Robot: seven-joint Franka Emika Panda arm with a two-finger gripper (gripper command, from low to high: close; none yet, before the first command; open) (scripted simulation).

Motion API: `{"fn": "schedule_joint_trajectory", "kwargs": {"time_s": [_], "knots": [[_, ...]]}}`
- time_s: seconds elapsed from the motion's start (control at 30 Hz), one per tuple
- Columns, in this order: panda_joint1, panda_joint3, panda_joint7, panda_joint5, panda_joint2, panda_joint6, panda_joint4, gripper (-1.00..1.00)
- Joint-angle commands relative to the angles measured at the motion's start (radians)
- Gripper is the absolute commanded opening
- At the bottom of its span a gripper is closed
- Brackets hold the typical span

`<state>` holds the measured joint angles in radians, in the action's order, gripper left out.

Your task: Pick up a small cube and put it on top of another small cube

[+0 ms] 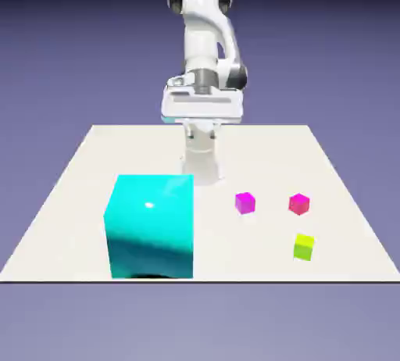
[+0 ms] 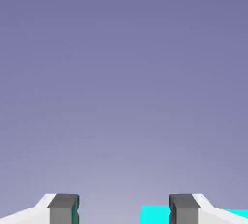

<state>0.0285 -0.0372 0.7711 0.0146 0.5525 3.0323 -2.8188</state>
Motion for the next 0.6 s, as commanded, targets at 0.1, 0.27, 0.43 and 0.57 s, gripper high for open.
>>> {"fn": "schedule_joint_trajectory", "kwargs": {"time_s": [0.1, 0.27, 0.43, 0.57], "knots": [[0.01, -0.075, 0.088, -0.174, -0.076, -0.089, -0.037, 0.0], [0.023, -0.169, 0.197, -0.392, -0.171, -0.199, -0.083, 0.0], [0.034, -0.261, 0.305, -0.609, -0.265, -0.309, -0.129, 0.0], [0.029, -0.298, 0.359, -0.783, -0.319, -0.387, -0.155, 0.0]]}}
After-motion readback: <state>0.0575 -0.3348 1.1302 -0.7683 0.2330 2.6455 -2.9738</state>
